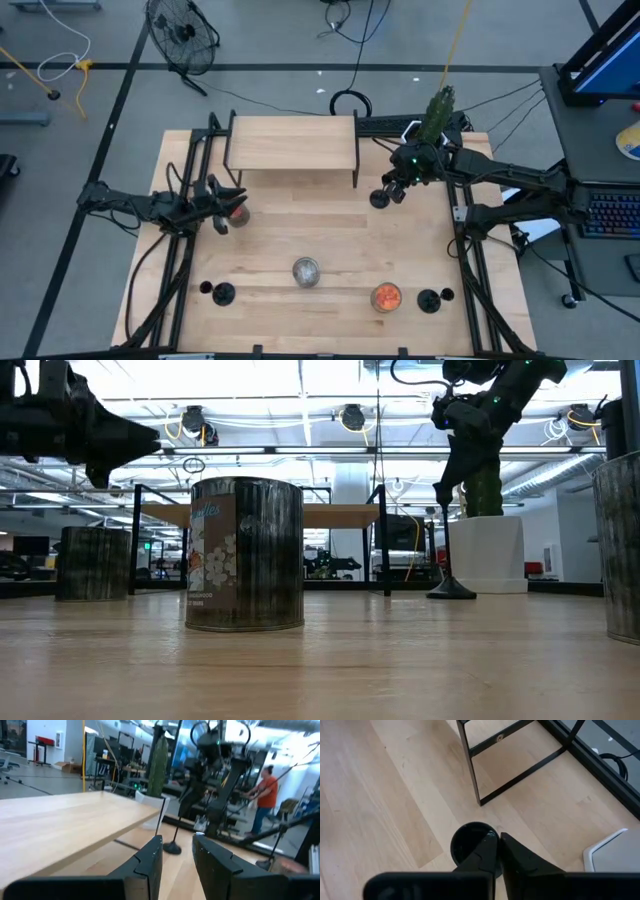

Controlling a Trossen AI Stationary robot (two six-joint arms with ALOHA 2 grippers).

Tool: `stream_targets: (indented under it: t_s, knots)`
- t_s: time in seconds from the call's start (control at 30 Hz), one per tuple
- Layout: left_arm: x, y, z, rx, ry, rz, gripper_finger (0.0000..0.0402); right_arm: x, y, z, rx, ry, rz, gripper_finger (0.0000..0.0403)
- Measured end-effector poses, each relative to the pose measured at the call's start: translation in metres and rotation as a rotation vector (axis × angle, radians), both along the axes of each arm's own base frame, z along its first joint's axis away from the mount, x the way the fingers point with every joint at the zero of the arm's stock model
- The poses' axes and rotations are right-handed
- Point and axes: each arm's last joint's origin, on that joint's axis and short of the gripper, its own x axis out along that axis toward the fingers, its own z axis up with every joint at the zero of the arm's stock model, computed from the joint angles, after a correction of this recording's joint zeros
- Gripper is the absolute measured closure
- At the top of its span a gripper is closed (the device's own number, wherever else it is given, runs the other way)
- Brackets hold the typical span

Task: Pick & Place candle stick holders
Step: Put the top right black candle holder on the shelf

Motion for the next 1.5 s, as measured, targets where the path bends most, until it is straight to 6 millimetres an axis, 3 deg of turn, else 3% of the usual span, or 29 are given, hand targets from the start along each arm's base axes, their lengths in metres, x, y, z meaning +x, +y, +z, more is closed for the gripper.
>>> stream_targets:
  t_s: [0.33,0.9,1.5]
  knots:
    - [-0.002,0.0,0.01,-0.021,-0.103,-0.002,0.0289,0.001,0.0,0.001,0.002,-0.014,-0.006,0.0401]
    - [-0.004,0.002,0.014,-0.237,-0.219,0.019,0.0289,0.005,0.002,0.003,0.093,-0.09,0.036,0.0403]
    - [-0.004,0.003,0.013,-0.201,-0.199,0.072,0.0289,-0.005,0.006,0.011,0.087,-0.123,0.015,0.04]
